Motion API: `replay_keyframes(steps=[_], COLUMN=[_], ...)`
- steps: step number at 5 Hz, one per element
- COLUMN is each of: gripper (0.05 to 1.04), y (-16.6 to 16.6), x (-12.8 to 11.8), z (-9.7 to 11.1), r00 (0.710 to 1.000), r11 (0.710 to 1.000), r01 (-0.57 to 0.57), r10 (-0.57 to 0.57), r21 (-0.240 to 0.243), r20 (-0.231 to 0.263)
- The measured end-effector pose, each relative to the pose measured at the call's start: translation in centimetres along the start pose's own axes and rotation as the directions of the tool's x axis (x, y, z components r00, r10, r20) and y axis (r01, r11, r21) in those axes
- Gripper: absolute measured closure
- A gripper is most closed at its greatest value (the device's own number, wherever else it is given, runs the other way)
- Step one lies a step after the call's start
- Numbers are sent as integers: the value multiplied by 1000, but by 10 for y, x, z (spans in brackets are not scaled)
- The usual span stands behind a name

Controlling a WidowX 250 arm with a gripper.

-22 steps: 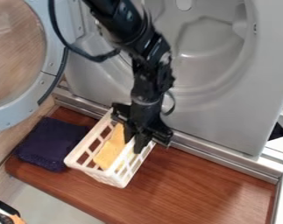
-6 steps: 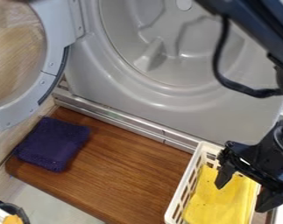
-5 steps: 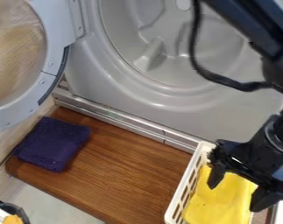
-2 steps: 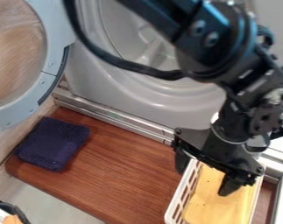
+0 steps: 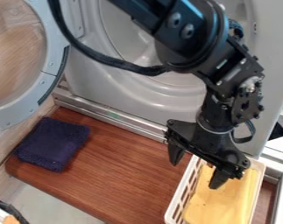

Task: Place the basket to the right side of the table.

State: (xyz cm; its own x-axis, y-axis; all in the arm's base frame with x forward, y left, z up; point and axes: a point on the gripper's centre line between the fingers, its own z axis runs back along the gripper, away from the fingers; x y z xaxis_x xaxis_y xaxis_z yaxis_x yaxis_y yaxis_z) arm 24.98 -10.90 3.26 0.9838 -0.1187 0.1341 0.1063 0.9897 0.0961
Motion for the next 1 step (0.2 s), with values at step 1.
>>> replay_keyframes(steps=[1], gripper=[84], y=[3], x=[-1], z=[-5], r00=[998], r11=[999], r01=[-21], r10=[23], r21=[48], r20=[-52])
